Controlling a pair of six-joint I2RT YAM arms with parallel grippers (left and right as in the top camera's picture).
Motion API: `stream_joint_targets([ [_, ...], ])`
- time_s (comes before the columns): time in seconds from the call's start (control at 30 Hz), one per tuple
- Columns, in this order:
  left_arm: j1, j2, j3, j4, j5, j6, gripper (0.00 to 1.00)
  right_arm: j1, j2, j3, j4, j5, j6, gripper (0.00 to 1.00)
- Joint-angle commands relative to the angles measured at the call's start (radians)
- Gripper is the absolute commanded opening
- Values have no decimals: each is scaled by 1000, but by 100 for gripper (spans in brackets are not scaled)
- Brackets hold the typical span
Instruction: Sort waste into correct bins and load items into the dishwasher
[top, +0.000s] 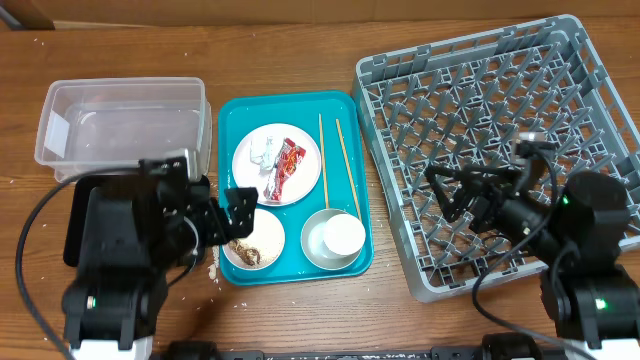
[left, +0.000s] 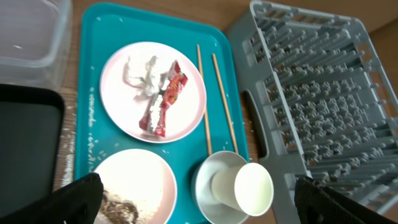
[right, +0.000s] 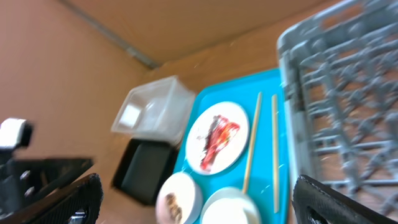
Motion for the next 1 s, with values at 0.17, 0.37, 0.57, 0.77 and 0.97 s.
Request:
stream_joint_targets([
  [0.17,-38,192,58,-15,219,49,100,139,106,27,-89,132,21,100],
  [0.37,-354,325,58,-47,-151,0,92,390,184,27,-201,604,92,100],
  [0.57,-488,494,58,-51,-327,-77,70,390,187,27,-146,592,92,100],
  [0.77,-495,580,58,66,-224,19,66,390,190,27,-137,592,92,100],
  [0.97,-554,669,58,114,-220,102,61,390,212,27,-100,584,92,100],
])
